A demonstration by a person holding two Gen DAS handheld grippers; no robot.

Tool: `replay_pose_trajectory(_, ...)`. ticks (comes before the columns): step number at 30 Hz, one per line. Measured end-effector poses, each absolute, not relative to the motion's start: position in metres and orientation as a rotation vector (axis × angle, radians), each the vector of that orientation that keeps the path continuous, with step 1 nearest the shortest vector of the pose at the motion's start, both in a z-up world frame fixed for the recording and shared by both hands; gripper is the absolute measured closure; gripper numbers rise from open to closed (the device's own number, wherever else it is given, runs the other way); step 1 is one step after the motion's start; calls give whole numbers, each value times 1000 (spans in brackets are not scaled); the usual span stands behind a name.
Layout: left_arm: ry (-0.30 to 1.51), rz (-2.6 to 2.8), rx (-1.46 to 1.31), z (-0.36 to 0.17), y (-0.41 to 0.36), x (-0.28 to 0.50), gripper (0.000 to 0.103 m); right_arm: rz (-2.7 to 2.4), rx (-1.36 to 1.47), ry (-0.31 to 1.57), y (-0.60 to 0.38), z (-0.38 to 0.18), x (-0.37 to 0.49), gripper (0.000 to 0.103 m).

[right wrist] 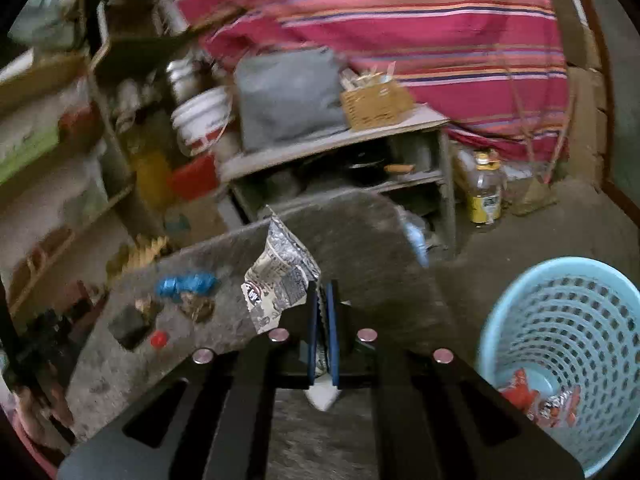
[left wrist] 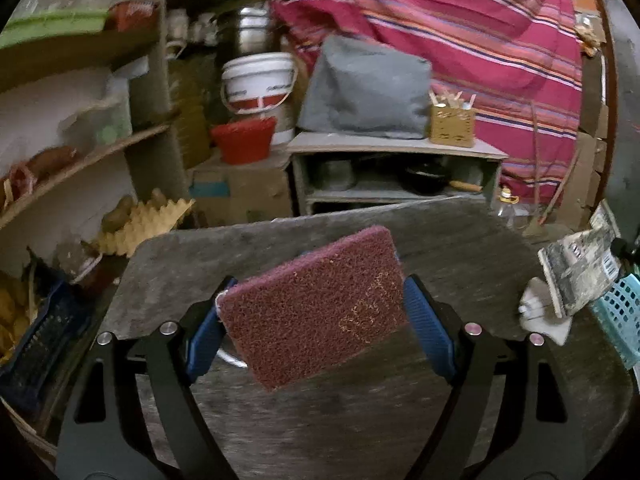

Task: Collect trash
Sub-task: 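Carry the pad and snack bag over the blue basket and open both tools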

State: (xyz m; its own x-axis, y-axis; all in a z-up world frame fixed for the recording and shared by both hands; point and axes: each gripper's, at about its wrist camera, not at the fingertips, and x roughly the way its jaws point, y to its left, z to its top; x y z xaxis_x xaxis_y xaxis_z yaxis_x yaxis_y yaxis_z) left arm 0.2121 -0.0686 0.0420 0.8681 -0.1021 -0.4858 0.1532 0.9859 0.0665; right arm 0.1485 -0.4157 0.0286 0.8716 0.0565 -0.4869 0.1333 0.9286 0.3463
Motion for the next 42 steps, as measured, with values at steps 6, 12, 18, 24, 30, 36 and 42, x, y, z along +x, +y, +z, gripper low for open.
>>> replay_pose_trajectory(6, 458, -231, 93, 58, -137, 189, 22, -131, 412, 493, -477, 27, 106, 98)
replay_pose_trajectory(12, 432, -303, 121, 54, -206, 169, 22, -262, 366, 509, -534, 17, 64, 98)
replay_pose_trajectory(18, 426, -368, 157, 39, -263, 146, 22, -388, 293, 557, -577, 1, 45, 98)
replay_pose_trajectory(24, 434, -438, 173, 30, -305, 134, 22, -456, 232, 594, -591, -7, 46, 98)
replay_pose_trajectory(30, 427, -533, 208, 22, -365, 122, 22, -477, 245, 599, -597, -6, 47, 98)
replay_pose_trajectory(36, 432, -612, 254, 7, -418, 115, 22, -492, 269, 619, -612, -15, 44, 98)
replay_pose_trajectory(42, 455, -694, 297, -8, -464, 117, 22, -509, 345, 599, -632, -16, 36, 98)
